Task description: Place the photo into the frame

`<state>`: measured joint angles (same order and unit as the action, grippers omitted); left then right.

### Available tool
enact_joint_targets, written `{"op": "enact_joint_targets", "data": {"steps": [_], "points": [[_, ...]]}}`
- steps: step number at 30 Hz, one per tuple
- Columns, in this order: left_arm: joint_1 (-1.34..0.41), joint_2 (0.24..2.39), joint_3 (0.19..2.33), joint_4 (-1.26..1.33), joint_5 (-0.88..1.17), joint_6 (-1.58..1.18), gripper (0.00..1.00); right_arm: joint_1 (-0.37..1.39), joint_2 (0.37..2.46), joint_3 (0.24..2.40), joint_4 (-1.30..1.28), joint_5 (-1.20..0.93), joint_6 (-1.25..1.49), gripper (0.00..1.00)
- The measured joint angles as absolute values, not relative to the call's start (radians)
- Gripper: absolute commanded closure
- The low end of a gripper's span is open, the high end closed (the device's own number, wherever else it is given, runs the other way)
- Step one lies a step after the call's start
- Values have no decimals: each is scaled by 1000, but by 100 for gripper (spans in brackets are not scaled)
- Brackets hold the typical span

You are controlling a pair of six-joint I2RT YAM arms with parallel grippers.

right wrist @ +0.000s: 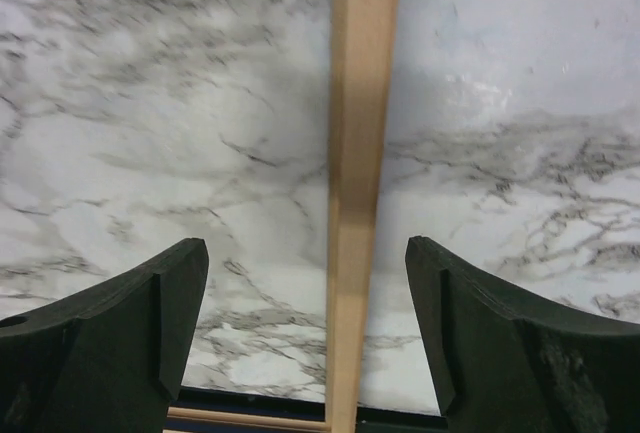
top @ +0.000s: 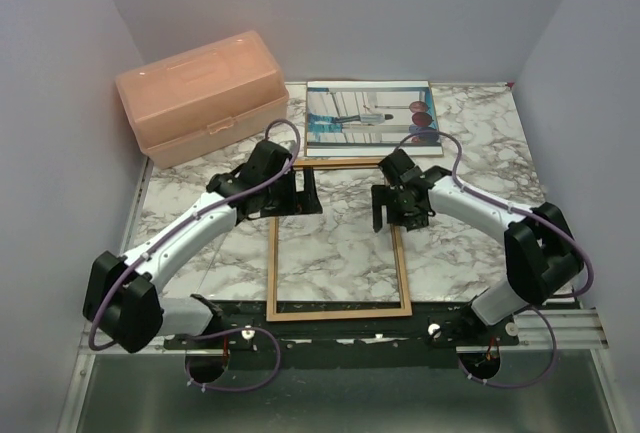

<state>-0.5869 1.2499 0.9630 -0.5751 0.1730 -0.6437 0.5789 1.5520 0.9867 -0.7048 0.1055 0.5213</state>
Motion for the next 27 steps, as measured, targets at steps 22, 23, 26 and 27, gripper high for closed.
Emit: {"op": "enact_joint_targets", "data": {"steps": [22, 23, 26, 27], "points": [[-440, 2094, 2015, -759, 127, -381, 6, 23, 1983, 1446, -547, -202, 492, 13], [-434, 2118, 2042, -766, 128, -380, 6, 6, 2001, 1469, -546, -202, 498, 13], [-421, 2178, 2106, -784, 131, -384, 1, -35, 2055, 1537, -543, -201, 511, 13], [-419, 2193, 2120, -785, 132, -385, 1, -46, 2072, 1558, -544, -199, 516, 13]]}}
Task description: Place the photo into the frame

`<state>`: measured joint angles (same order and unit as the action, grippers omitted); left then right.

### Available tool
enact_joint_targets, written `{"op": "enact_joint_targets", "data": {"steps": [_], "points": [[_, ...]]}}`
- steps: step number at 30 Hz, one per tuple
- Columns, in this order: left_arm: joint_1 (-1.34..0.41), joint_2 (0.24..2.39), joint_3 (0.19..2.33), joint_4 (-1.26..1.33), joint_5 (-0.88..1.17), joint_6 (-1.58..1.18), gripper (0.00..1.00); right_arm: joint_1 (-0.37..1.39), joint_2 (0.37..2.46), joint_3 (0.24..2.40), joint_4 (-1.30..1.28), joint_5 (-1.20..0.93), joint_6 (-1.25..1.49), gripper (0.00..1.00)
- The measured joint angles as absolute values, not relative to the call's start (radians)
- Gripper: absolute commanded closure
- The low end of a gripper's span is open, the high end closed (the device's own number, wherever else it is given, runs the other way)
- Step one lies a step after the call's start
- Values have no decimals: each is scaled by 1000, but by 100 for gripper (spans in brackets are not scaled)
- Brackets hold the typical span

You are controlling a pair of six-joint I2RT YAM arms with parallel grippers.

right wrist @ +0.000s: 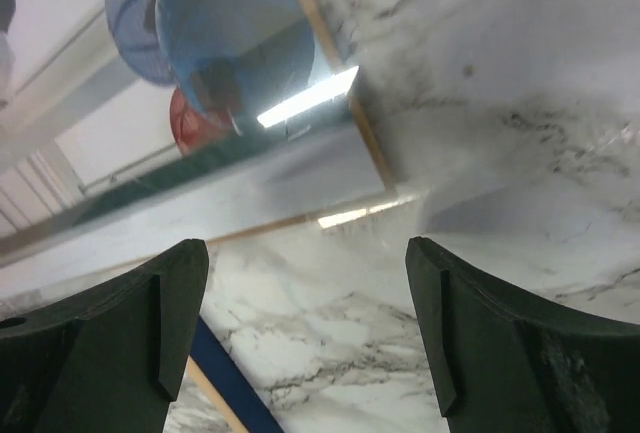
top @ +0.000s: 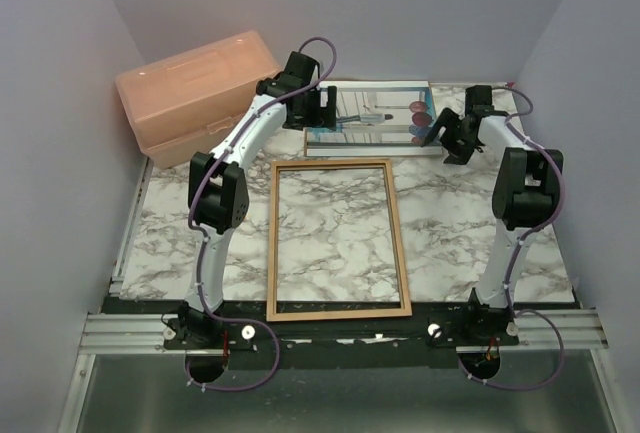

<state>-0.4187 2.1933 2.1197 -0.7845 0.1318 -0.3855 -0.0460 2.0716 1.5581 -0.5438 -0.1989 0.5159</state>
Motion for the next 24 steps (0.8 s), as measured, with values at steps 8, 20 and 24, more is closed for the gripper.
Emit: {"op": "enact_joint_targets", "data": {"steps": [8, 20, 24], "points": [[-398, 2351, 2265, -847, 147, -409, 1, -60, 2183, 1697, -569, -159, 519, 13], [-388, 2368, 2201, -831, 226, -444, 1, -80, 2207, 1731, -585, -172, 552, 15], [-388, 2368, 2180, -830, 253, -455, 1, -112, 2202, 1711, -550, -204, 583, 16]]}}
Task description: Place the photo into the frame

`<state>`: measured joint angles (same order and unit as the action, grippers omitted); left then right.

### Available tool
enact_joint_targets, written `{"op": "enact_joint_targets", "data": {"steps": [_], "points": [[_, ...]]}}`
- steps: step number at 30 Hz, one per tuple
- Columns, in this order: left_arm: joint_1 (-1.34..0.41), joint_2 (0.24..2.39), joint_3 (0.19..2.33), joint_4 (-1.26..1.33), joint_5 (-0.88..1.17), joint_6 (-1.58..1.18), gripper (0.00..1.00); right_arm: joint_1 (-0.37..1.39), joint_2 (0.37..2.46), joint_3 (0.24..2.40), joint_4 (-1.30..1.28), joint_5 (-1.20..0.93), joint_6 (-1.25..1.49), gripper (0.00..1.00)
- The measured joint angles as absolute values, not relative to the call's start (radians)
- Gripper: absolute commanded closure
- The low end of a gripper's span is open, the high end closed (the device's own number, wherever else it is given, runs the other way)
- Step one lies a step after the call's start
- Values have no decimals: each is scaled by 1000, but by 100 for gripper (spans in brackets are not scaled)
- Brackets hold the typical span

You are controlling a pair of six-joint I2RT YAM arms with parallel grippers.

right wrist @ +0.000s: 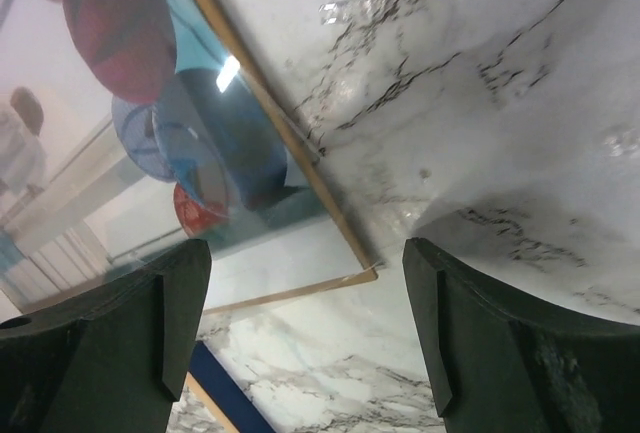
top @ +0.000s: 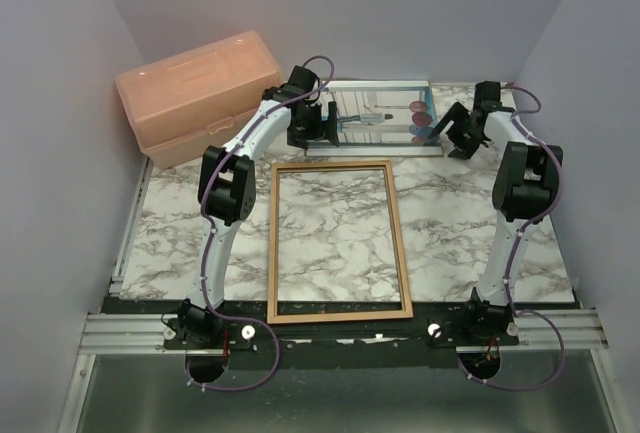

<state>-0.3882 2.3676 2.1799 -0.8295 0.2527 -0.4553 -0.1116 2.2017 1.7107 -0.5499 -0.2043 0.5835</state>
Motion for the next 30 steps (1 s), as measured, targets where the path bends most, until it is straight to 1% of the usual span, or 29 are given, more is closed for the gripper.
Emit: {"op": "enact_joint_targets", "data": {"steps": [5, 11, 14, 17, 23, 30], "points": [[-388, 2368, 2180, -820, 271, -458, 1, -139, 2202, 1701, -500, -204, 594, 15], [-388, 2368, 2181, -818, 282, -458, 1, -154, 2202, 1687, -449, -237, 610, 18], [-388, 2368, 2182, -817, 284, -458, 1, -159, 2209, 1674, -406, -307, 629, 21], [-388, 2368, 2182, -818, 286, -457, 1, -166, 2210, 1644, -350, -388, 656, 26], [-388, 2368, 2182, -818, 290, -457, 1, -189, 2196, 1557, -242, -512, 709, 29], [-388, 2368, 2182, -818, 290, -457, 1, -199, 2135, 1456, -221, -540, 719, 28]]}}
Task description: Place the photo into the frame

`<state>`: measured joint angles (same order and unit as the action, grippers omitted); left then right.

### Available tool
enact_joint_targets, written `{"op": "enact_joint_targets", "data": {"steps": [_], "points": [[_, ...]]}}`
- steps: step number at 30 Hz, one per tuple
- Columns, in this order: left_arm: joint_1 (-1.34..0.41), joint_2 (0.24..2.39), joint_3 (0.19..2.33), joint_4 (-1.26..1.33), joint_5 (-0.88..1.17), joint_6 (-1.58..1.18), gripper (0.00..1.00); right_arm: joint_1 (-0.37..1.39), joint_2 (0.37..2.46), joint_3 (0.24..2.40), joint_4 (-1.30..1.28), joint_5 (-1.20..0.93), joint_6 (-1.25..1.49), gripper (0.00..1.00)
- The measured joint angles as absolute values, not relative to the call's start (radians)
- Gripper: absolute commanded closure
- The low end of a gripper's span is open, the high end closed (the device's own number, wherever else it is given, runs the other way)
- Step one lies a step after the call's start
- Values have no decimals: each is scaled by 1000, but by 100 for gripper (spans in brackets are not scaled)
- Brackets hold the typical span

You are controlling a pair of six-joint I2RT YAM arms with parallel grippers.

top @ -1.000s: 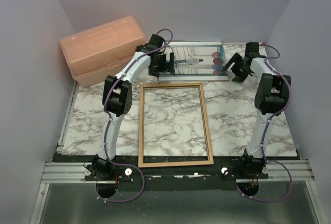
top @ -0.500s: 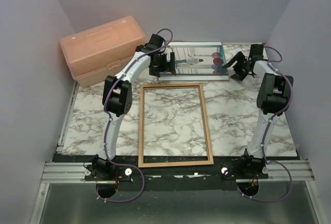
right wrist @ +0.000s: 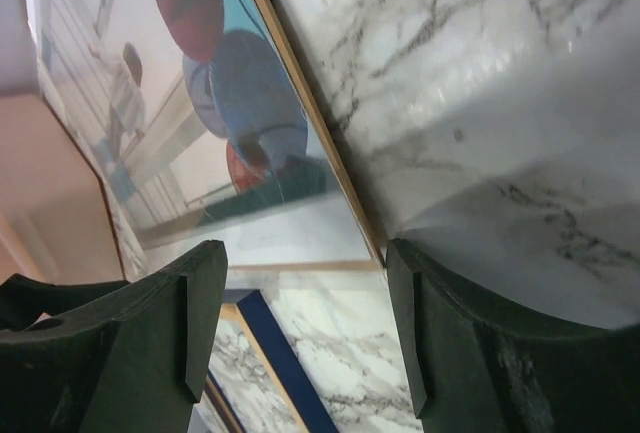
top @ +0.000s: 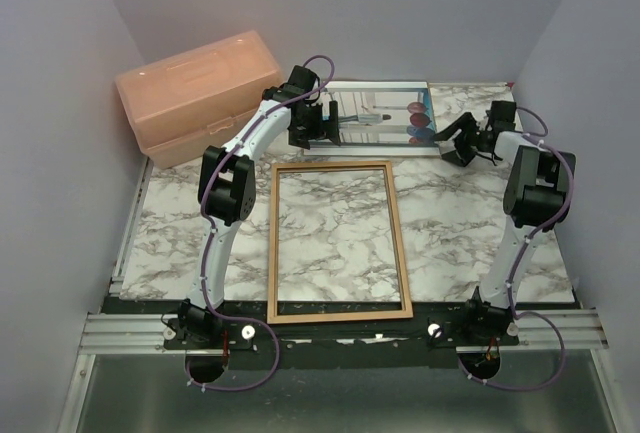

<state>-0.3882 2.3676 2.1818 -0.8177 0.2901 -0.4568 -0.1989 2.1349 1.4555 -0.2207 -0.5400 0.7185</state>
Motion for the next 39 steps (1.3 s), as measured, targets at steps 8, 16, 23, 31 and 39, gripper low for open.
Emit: {"op": "enact_joint_targets", "data": {"steps": [8, 16, 23, 31, 39], "points": [[-388, 2368, 2182, -817, 290, -456, 1, -198, 2075, 1324, -157, -591, 767, 32], [-388, 2368, 2181, -817, 290, -452, 2, -198, 2070, 1240, -23, -658, 859, 42], [-388, 2368, 2181, -817, 290, -449, 1, -198, 2065, 1174, 101, -673, 922, 64], [-388, 2368, 2181, -817, 290, -440, 1, -198, 2075, 1074, 363, -727, 1086, 68], [-388, 2368, 2181, -817, 290, -430, 1, -197, 2113, 1074, 521, -736, 1178, 94]]}}
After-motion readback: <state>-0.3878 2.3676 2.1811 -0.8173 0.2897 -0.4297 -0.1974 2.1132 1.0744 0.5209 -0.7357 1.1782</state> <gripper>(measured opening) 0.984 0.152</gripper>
